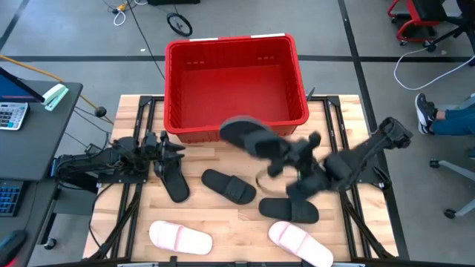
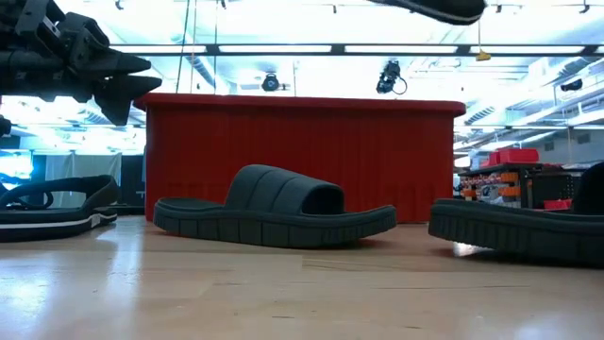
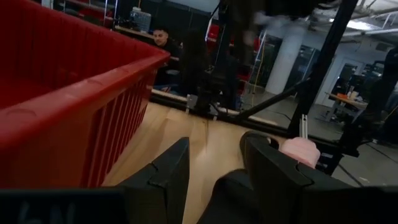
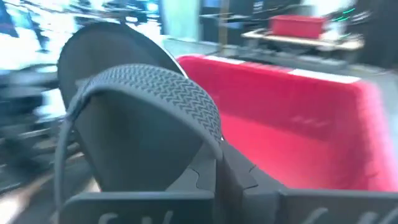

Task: Pick and place slides into bin
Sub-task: Put the right pair of black slippers into the red container

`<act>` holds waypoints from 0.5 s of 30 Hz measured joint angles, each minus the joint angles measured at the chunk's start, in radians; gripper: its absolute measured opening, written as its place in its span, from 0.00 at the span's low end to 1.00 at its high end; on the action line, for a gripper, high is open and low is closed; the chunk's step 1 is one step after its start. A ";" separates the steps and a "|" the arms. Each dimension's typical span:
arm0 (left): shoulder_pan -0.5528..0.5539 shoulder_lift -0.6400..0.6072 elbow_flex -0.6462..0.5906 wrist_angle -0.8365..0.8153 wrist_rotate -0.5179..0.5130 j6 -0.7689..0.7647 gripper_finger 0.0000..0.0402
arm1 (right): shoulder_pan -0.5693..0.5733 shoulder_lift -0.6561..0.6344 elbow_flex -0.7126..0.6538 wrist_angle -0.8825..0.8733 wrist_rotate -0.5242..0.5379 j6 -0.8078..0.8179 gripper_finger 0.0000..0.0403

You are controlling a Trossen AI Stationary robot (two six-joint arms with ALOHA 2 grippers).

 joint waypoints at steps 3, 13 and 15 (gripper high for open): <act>0.000 0.000 0.000 0.001 0.000 -0.016 0.40 | -0.138 -0.040 0.005 0.000 0.001 -0.086 0.01; 0.000 0.000 0.000 0.003 0.000 -0.008 0.40 | -0.733 -0.098 0.001 0.039 -0.264 -0.193 0.01; 0.000 0.000 0.000 0.003 0.000 -0.005 0.40 | -0.828 -0.080 -0.016 0.122 -0.382 -0.258 0.01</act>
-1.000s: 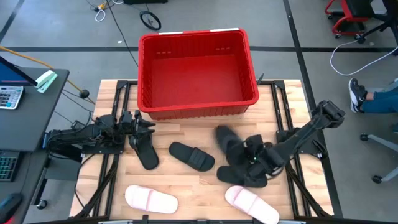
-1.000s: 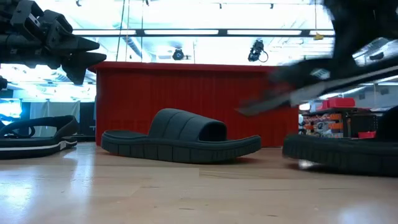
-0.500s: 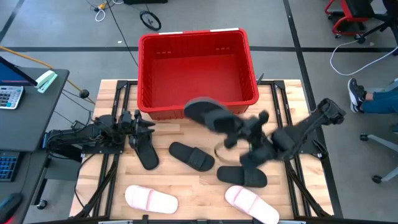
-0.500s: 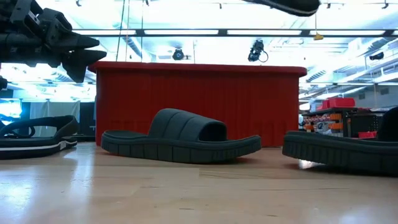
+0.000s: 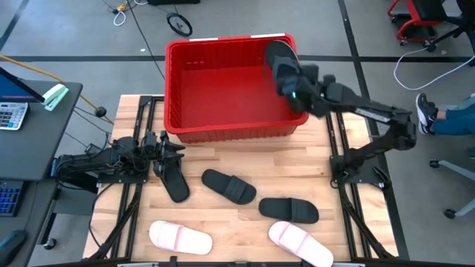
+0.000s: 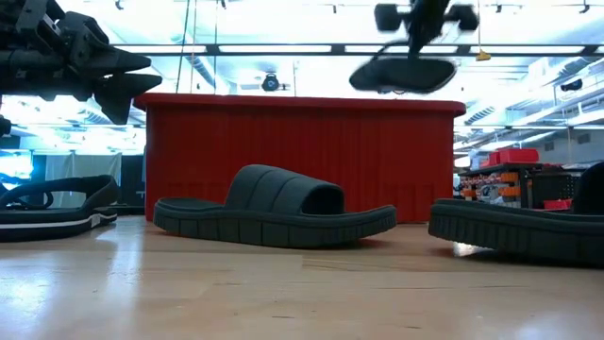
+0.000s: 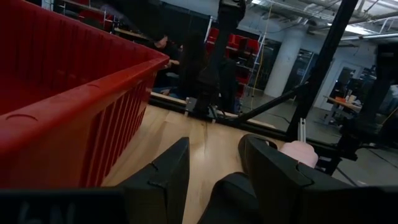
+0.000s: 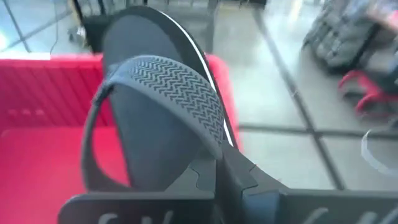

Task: Pick and place slides into bin
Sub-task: Put the right pair of black slippers into the red container

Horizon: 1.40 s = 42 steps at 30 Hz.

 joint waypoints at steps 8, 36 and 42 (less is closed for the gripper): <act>0.000 0.000 0.000 0.000 0.000 -0.007 0.40 | -0.190 0.150 -0.048 0.368 -0.302 -0.205 0.01; 0.000 0.000 0.000 -0.045 0.006 -0.045 0.40 | -0.212 0.405 -0.048 0.124 -0.356 -0.024 0.10; 0.000 0.000 0.000 -0.045 0.007 -0.044 0.40 | -0.198 0.388 -0.049 0.118 -0.390 -0.045 0.22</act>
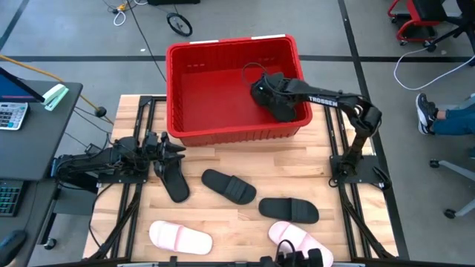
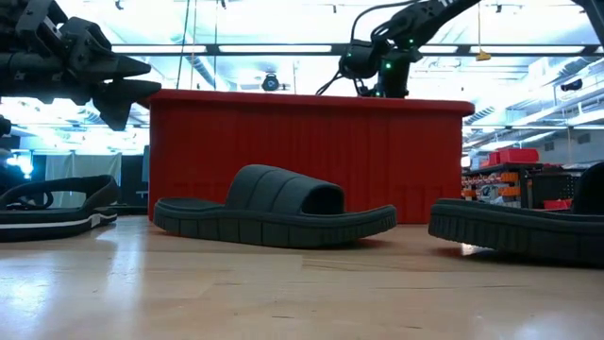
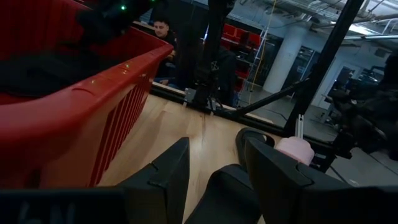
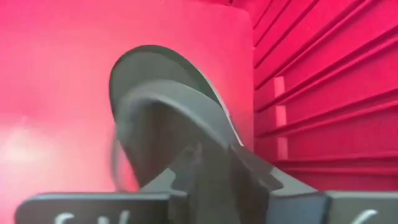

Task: Pick and place slides into bin
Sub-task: Put the right pair of black slippers into the red container, then put the black slipper into the red container

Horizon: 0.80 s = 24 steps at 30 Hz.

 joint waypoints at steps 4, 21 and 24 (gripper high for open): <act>0.000 0.000 0.000 0.001 0.000 -0.001 0.40 | 0.011 0.004 -0.001 0.000 -0.002 -0.013 0.28; 0.000 0.000 0.000 0.001 0.000 0.007 0.40 | 0.193 -0.266 0.035 0.007 -0.164 -0.084 0.24; 0.000 0.000 0.000 0.001 0.000 0.007 0.40 | 0.335 -0.323 0.035 0.006 -0.297 -0.053 0.23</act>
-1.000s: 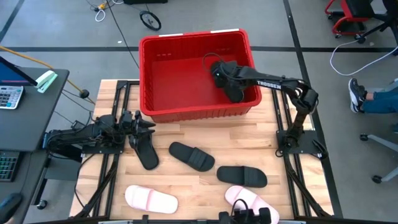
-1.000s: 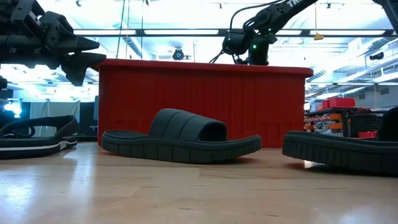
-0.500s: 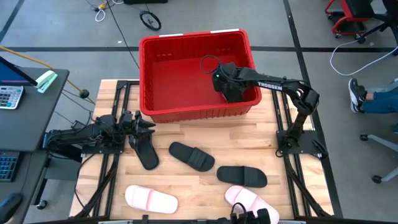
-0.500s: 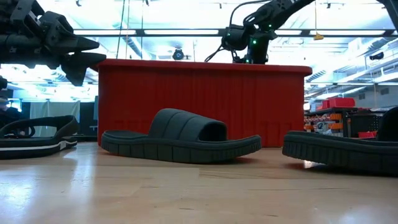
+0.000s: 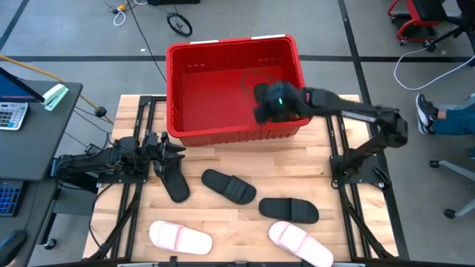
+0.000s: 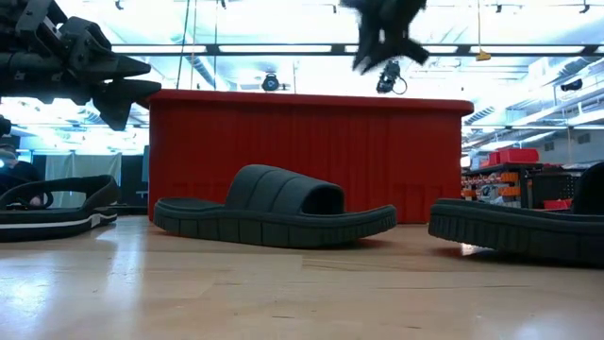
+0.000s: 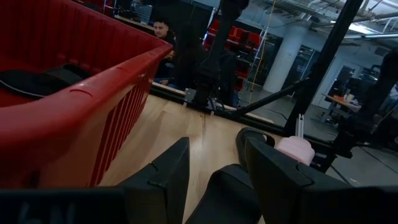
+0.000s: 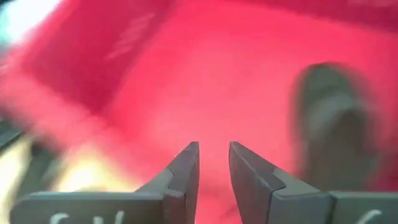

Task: Pick and place slides into bin
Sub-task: Put the black slipper into the red container

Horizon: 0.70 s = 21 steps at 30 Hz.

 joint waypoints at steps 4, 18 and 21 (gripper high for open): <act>0.000 0.000 0.000 0.000 0.001 0.000 0.40 | 0.263 -0.030 0.000 0.001 0.004 0.016 0.22; 0.000 0.000 -0.001 0.037 0.279 -0.436 0.40 | 0.798 0.265 0.000 0.011 0.354 0.417 0.23; 0.000 0.000 -0.001 0.035 0.280 -0.479 0.40 | 0.776 0.346 0.000 0.021 0.360 0.448 0.24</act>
